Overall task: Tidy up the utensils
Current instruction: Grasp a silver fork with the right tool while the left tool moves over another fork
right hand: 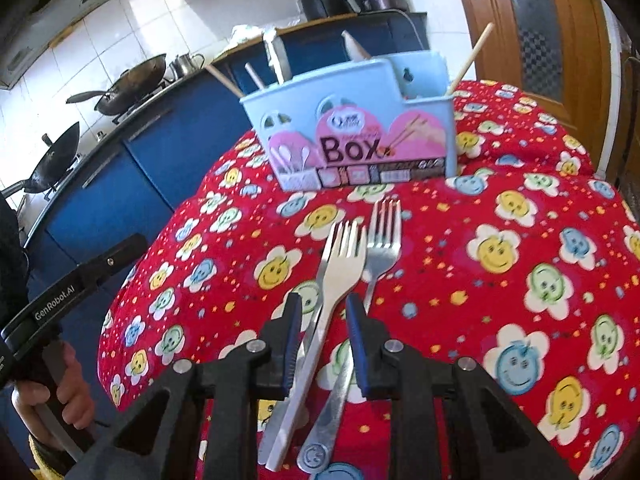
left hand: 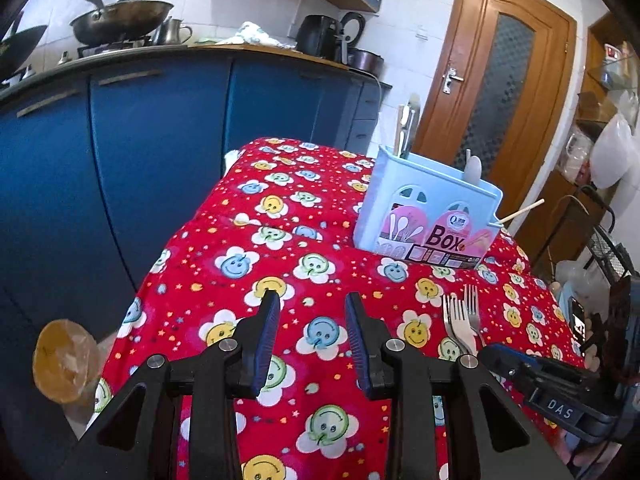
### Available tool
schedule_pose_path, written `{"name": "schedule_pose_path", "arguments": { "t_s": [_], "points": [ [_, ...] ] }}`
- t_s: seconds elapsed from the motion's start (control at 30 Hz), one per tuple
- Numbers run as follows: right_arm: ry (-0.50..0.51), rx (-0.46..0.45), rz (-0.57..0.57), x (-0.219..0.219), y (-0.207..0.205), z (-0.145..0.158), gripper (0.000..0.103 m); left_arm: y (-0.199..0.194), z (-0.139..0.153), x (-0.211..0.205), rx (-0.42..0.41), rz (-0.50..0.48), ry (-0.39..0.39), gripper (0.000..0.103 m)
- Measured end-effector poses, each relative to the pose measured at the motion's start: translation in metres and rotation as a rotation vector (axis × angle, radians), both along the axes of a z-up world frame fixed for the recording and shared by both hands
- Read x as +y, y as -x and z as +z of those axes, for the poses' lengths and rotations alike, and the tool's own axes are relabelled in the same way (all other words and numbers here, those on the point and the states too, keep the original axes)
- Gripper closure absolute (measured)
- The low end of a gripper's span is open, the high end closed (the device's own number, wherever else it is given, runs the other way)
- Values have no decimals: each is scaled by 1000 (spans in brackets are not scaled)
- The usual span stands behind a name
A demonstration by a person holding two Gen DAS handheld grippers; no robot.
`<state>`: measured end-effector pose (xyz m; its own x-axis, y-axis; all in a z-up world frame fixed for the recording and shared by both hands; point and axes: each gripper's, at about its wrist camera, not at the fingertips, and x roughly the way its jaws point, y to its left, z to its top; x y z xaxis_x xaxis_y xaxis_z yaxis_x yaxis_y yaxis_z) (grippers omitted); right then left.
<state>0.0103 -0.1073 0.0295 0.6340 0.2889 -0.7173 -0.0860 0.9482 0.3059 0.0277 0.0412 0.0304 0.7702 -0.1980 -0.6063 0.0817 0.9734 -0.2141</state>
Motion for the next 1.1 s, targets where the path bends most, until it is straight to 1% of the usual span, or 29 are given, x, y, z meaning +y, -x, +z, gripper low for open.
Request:
{"name": "schedule_pose_path", "arguments": {
  "t_s": [0.2, 0.33, 0.47, 0.53, 0.6, 0.77, 0.9, 1.1],
  "points": [
    [13, 48, -9, 3, -6, -9, 83, 1, -2, 2, 3, -4, 9, 69],
    [11, 57, -9, 3, -9, -10, 83, 0, -4, 2, 7, -6, 11, 69],
    [-18, 74, -11, 0, -16, -11, 85, 0, -5, 1, 12, -8, 14, 69],
    [-48, 84, -9, -2, -19, -12, 91, 0, -6, 0, 14, -12, 14, 69],
    [-80, 93, -9, -5, -20, -13, 94, 0, -6, -2, 14, -17, 12, 69],
    [-122, 66, -17, -12, -15, -10, 94, 1, -5, -9, 20, -40, 9, 69],
    [-147, 25, -30, -23, -9, 1, 94, 1, -6, -17, 34, -69, 13, 69],
    [-136, -27, -67, -41, 1, 15, 94, 0, -7, -37, 63, -131, 19, 69]
  ]
}}
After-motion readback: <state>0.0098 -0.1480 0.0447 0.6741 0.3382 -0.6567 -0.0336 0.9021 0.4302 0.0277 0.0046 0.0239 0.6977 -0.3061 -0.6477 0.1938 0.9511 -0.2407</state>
